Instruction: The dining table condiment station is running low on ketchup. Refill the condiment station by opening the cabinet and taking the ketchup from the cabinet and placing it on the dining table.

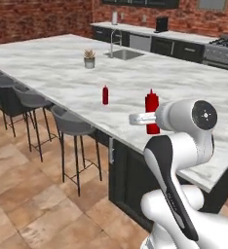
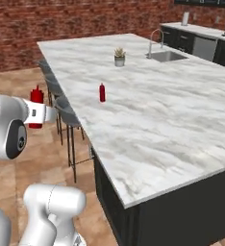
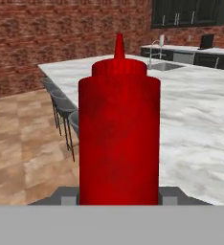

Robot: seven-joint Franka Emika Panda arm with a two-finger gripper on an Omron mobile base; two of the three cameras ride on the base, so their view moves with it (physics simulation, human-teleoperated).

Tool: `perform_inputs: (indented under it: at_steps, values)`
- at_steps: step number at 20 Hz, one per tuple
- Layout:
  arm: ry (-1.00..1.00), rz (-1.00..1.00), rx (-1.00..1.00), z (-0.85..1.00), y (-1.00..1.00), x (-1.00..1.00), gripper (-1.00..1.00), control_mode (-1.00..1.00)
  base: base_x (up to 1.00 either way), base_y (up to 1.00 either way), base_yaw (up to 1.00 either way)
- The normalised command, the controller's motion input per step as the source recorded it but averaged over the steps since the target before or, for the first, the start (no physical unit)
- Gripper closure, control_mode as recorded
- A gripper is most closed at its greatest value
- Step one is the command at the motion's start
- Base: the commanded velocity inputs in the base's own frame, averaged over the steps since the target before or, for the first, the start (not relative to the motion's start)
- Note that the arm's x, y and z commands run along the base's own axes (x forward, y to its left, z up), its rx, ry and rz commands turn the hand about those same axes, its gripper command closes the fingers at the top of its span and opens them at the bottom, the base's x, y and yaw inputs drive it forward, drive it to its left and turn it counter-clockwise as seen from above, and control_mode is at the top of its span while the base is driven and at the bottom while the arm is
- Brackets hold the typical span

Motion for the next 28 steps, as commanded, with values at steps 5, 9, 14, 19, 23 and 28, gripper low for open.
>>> perform_inputs:
  at_steps: [5, 9, 14, 19, 23, 28]
  values:
    - [0.0, 0.0, 0.0, 0.0, 0.0, 0.0, 1.0, 1.0, 0.25, 0.9, -0.56]
    - [0.0, 0.0, 0.0, 0.0, 0.0, 0.0, 1.0, 1.0, 0.16, 1.0, -0.52]
    - [0.0, 0.0, 0.0, 0.0, 0.0, 0.0, 1.0, 1.0, 0.14, 1.0, -0.5]
    - [0.0, 0.0, 0.0, 0.0, 0.0, 0.0, 1.0, 1.0, 0.19, 1.0, -0.49]
    - [0.0, 0.0, 0.0, 0.0, 0.0, 0.0, 1.0, 1.0, 0.22, 1.0, -0.49]
    - [0.0, 0.0, 0.0, 0.0, 0.0, 0.0, 1.0, 1.0, 0.23, 0.99, -0.47]
